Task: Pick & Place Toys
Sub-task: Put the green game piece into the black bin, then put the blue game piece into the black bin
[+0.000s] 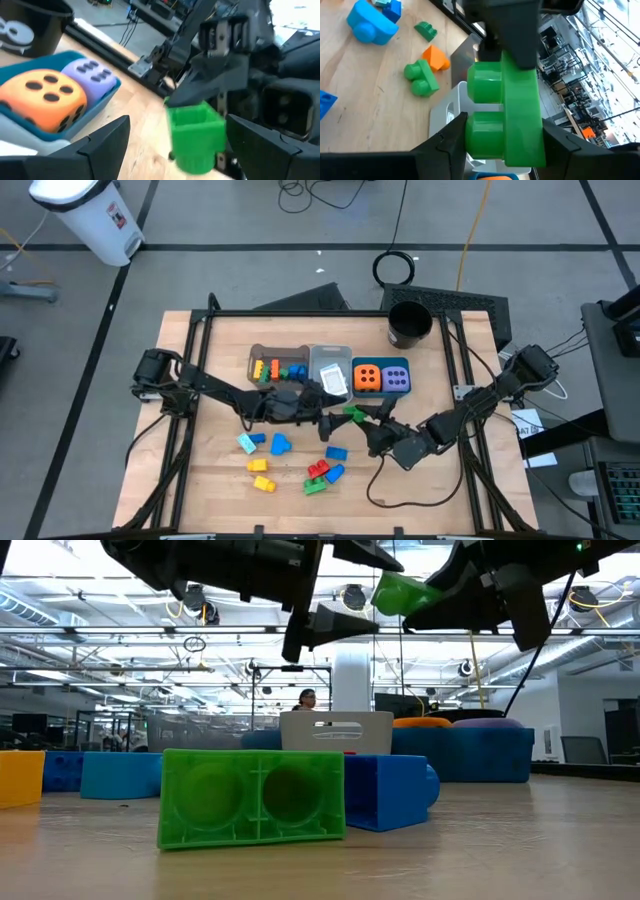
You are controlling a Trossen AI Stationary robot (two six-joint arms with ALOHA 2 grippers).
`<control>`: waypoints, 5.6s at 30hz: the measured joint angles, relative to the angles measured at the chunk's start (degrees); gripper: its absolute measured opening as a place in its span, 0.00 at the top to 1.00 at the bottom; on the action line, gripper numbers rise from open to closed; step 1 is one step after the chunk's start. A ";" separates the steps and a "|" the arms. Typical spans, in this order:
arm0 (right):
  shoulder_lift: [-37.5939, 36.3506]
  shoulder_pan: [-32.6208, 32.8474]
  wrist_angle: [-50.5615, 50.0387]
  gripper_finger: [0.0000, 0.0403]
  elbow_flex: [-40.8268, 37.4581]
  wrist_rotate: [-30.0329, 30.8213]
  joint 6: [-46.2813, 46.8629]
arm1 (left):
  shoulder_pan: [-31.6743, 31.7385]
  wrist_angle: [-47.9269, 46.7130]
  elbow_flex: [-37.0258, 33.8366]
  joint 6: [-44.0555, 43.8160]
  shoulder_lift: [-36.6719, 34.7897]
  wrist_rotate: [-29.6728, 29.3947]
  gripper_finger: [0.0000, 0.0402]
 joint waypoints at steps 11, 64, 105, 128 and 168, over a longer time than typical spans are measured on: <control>0.00 -0.07 -0.09 0.60 0.00 -0.04 0.02 | 0.02 -0.55 -0.02 -2.22 0.00 0.81 0.17; -6.62 4.10 -5.73 0.28 -0.02 0.13 15.83 | 3.03 -12.01 -7.21 2.26 -11.67 -6.99 0.65; -7.10 -0.46 -0.41 0.34 -2.91 -14.88 20.65 | 5.11 -9.58 -29.99 -12.10 -23.34 -28.37 0.10; 20.64 -6.77 -12.17 0.34 13.57 -45.84 36.52 | 5.11 -9.54 -29.97 -12.52 -23.32 -28.39 0.10; 6.78 -7.72 -26.77 0.66 9.59 -40.17 34.25 | 5.11 -9.51 -29.97 -12.73 -23.30 -26.01 0.10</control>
